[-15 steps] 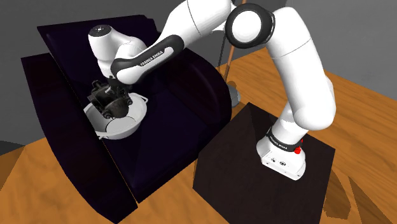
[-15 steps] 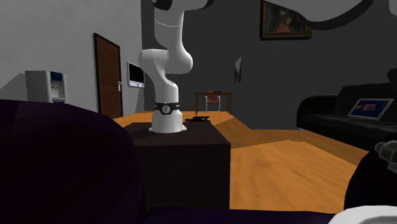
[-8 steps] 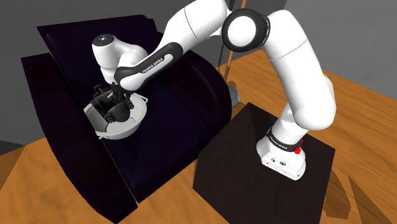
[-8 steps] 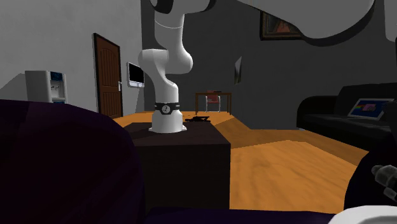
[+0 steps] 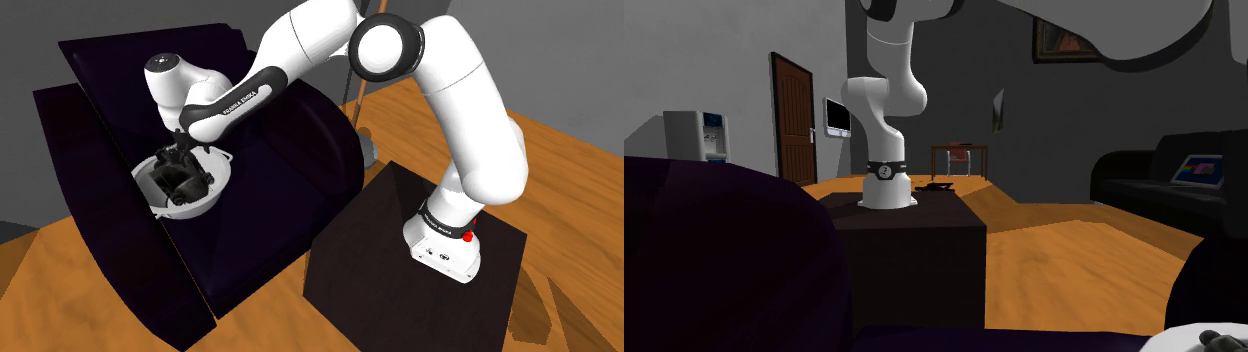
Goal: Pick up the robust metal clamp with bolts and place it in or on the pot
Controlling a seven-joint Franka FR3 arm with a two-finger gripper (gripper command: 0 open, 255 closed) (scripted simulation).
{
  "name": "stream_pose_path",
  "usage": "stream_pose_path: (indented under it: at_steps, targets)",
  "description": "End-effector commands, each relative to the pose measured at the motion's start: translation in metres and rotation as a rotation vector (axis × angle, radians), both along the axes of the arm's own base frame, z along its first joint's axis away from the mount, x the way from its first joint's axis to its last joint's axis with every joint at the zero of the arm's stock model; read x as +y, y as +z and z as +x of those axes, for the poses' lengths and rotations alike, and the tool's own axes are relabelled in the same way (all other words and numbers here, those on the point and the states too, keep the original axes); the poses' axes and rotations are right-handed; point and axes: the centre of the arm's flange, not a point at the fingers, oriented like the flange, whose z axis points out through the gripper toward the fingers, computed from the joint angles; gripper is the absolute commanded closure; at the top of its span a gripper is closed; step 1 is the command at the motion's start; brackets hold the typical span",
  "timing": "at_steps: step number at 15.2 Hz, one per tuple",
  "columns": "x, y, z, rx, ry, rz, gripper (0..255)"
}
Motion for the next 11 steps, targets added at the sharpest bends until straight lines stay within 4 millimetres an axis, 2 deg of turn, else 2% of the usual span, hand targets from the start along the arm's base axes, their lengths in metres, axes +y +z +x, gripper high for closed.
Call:
stream_pose_path:
  at_steps: [1,3,7,11]
  targets:
    - [0.000,0.000,0.000,0.000,0.000,0.000,0]
    - [0.000,0.000,0.000,0.000,0.000,0.000,0]
    - [0.005,0.049,-0.010,0.000,0.000,0.000,0]
    - [0.005,0.049,-0.010,0.000,0.000,0.000,0]
